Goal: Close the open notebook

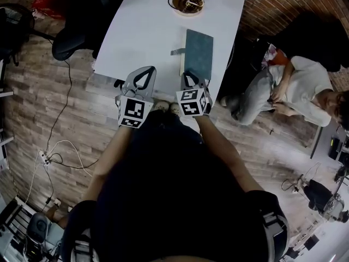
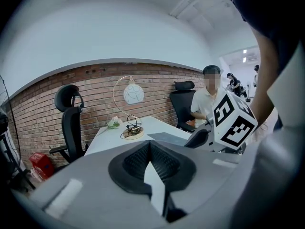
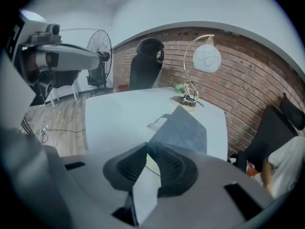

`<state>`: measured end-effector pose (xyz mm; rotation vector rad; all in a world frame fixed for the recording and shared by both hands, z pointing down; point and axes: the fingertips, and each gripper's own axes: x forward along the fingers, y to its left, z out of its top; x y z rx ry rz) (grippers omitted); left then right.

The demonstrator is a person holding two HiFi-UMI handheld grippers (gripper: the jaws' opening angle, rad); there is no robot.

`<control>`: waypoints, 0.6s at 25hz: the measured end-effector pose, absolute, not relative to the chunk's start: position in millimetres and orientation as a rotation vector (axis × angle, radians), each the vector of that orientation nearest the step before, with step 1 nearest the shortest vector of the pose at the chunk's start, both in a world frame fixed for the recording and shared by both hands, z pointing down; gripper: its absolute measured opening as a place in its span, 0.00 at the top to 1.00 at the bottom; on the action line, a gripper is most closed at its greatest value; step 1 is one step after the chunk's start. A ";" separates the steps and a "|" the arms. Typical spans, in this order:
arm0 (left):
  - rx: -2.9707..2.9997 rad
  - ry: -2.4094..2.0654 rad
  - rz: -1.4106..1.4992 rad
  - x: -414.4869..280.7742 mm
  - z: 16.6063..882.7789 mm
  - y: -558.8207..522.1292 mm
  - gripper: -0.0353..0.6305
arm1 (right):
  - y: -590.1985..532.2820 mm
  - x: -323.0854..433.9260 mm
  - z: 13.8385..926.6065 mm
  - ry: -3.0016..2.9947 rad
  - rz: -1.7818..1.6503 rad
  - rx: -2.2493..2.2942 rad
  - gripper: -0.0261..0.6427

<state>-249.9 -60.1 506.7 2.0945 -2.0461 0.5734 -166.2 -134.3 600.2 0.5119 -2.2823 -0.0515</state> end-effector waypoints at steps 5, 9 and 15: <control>2.097 -2.061 0.574 -250.4 503.2 -58.1 0.95 | -125.2 -172.3 602.1 -2.307 0.016 0.438 0.74; 2.098 -2.052 0.574 -249.0 503.5 -59.4 0.95 | -124.7 -181.1 590.9 -2.354 -0.015 0.427 0.74; 2.131 -2.045 0.573 -243.2 500.2 -65.5 0.95 | -131.6 -175.0 581.3 -2.364 -0.008 0.482 0.74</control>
